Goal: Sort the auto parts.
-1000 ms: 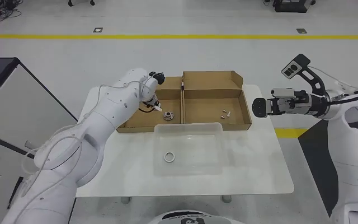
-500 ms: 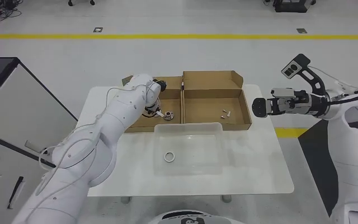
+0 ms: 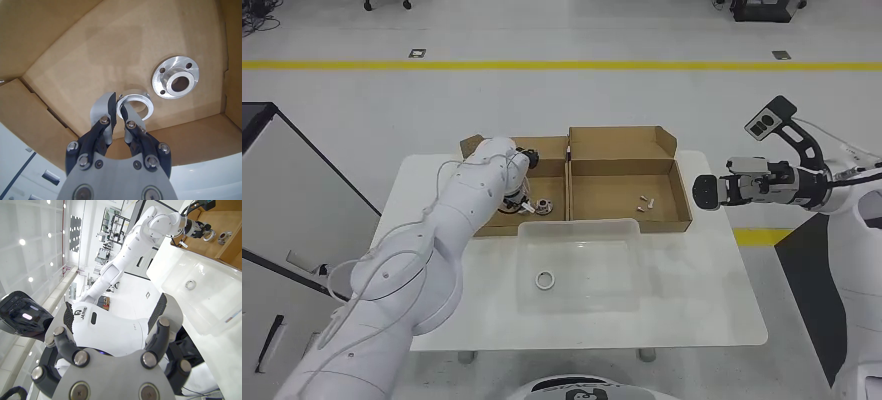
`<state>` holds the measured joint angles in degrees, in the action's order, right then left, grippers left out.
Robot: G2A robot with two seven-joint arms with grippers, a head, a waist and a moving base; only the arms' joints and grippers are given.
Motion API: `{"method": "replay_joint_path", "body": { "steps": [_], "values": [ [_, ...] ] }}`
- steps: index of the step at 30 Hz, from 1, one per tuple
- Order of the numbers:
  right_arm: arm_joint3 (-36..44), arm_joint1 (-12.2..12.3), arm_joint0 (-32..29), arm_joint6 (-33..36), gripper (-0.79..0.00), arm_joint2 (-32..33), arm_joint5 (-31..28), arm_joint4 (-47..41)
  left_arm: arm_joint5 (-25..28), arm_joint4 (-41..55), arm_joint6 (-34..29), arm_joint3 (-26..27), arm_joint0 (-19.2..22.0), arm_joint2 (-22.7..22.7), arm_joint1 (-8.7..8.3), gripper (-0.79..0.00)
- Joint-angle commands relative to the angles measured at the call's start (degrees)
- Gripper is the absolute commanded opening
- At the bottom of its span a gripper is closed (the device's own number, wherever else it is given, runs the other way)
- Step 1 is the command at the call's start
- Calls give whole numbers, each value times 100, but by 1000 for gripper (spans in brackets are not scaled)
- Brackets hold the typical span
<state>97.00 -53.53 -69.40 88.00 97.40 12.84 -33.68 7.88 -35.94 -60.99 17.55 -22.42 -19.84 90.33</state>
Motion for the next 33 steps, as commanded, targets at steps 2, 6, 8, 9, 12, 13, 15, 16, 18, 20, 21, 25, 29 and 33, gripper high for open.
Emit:
{"method": "replay_joint_path", "body": {
  "steps": [2,6,8,9,12,13,15,16,18,20,21,25,29,33],
  "values": [
    [0,0,0,0,0,0,0,0,27,0,66,-87,23,-28,43,0],
    [0,0,0,0,0,0,0,0,96,-5,143,-171,118,-78,85,0],
    [0,0,0,0,0,0,0,0,160,-10,203,-203,185,-108,94,0],
    [0,0,0,0,0,0,0,0,198,-24,208,-210,226,-118,97,0],
    [0,0,0,0,0,0,0,0,431,-19,207,-208,377,-172,90,0],
    [0,0,0,0,0,0,0,0,511,59,229,-196,439,-228,82,0],
    [0,0,0,0,0,0,0,0,736,123,251,-173,542,-297,57,0],
    [0,0,0,0,0,0,0,0,898,206,259,-143,591,-354,39,0],
    [0,0,0,0,0,0,0,0,1293,443,280,-93,684,-502,-12,0],
    [0,0,0,0,0,0,0,0,1831,762,208,-40,740,-677,-82,0],
    [0,0,0,0,0,0,0,0,2028,885,182,-15,773,-754,-121,0],
    [0,0,0,0,0,0,0,0,2667,1086,113,299,838,-951,-288,0],
    [0,0,0,0,0,0,0,0,2987,1328,-97,761,771,-1195,-512,0],
    [0,0,0,0,0,0,0,0,2830,1337,-548,1536,608,-1416,-799,0]
  ]
}}
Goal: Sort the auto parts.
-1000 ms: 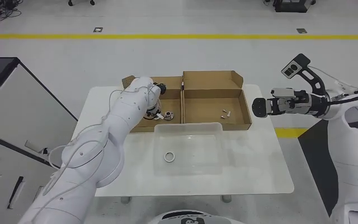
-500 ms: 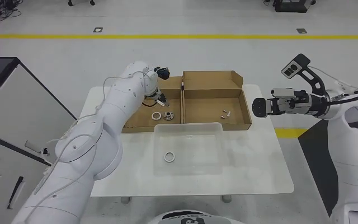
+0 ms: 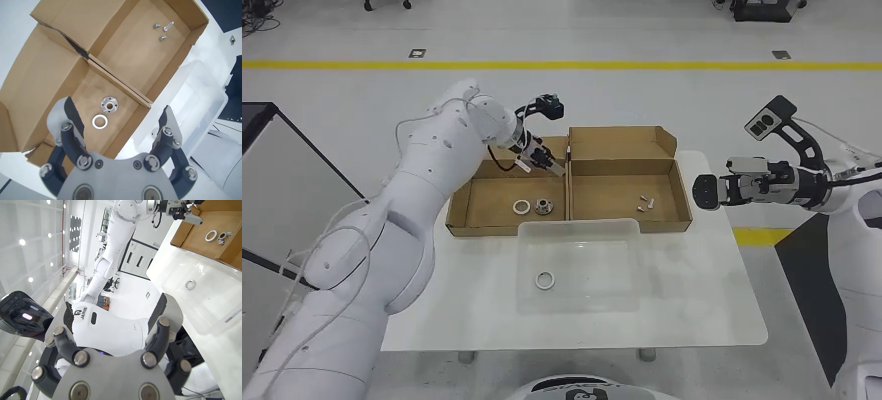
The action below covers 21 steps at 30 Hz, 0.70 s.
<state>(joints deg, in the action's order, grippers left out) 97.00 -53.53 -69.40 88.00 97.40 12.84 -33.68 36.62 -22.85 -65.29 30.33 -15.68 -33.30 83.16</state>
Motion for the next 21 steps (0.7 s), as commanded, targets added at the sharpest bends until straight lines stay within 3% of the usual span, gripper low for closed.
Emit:
{"method": "replay_joint_path", "body": {
  "steps": [1,6,13,17,21],
  "values": [
    [0,0,0,0,0,0,0,0,-96,49,-252,513,-136,-154,-170,0],
    [0,0,0,0,0,0,0,0,-517,-110,-754,2242,-734,-750,-716,0],
    [0,0,0,0,0,0,0,0,-1423,-448,-1660,5249,-2366,-1987,-1469,0],
    [0,0,0,0,0,0,0,0,-1707,-481,-1928,6356,-3162,-2480,-1694,0],
    [0,0,0,0,0,0,0,0,-1891,-457,-2020,6982,-3636,-2695,-1807,0]
  ]
}}
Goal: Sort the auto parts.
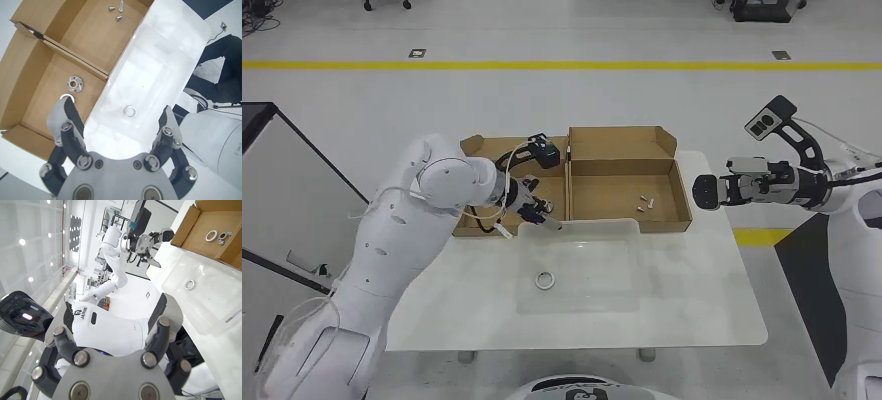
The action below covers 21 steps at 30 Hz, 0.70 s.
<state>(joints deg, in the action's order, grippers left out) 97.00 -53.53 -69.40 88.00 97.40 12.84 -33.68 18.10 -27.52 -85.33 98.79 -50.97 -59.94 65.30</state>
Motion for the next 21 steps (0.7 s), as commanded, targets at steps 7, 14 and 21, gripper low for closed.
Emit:
{"method": "replay_joint_path", "body": {
  "steps": [7,14,21],
  "values": [
    [0,0,0,0,0,0,0,0,-145,104,0,407,-343,-105,-73,0],
    [0,0,0,0,0,0,0,0,-145,104,0,407,-343,-105,-73,0],
    [0,0,0,0,0,0,0,0,159,-203,73,664,-308,142,-96,0]
  ]
}}
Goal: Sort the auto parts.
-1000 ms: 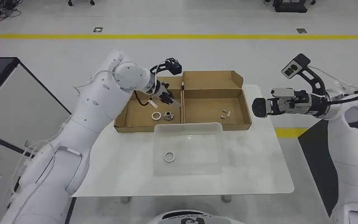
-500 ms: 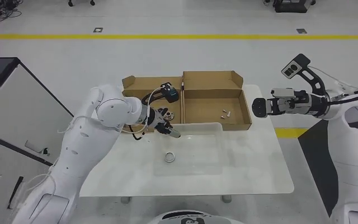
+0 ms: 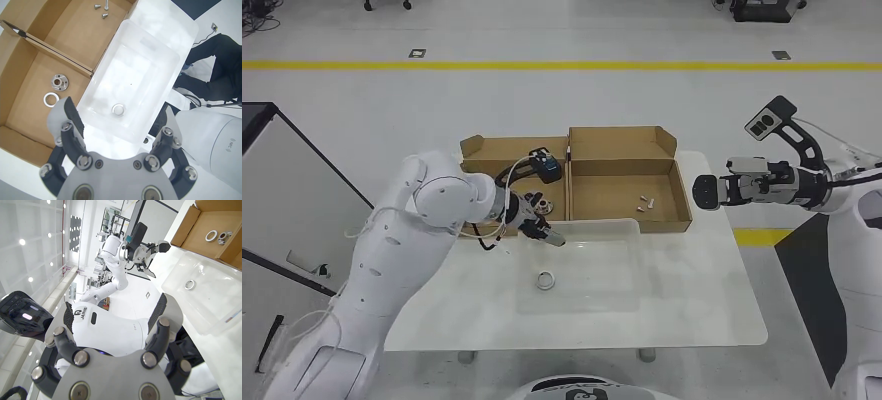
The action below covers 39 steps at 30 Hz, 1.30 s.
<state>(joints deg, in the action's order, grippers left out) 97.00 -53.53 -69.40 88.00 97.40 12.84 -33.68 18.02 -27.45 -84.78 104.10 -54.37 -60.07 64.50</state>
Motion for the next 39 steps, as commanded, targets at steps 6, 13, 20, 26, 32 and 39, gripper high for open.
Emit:
{"method": "replay_joint_path", "body": {
  "steps": [6,13,20,26,32,39],
  "values": [
    [0,0,0,0,0,0,0,0,197,-421,48,19,809,1406,-217,0],
    [0,0,0,0,0,0,0,0,183,667,33,-514,1866,2620,-419,0],
    [0,0,0,0,0,0,0,0,147,598,27,-506,1976,2746,-436,0],
    [0,0,0,0,0,0,0,0,282,34,133,-382,1954,3227,-419,0],
    [0,0,0,0,0,0,0,0,378,34,230,-509,2186,3671,-364,0],
    [0,0,0,0,0,0,0,0,391,-69,243,-758,2450,4083,-269,-336]
  ]
}}
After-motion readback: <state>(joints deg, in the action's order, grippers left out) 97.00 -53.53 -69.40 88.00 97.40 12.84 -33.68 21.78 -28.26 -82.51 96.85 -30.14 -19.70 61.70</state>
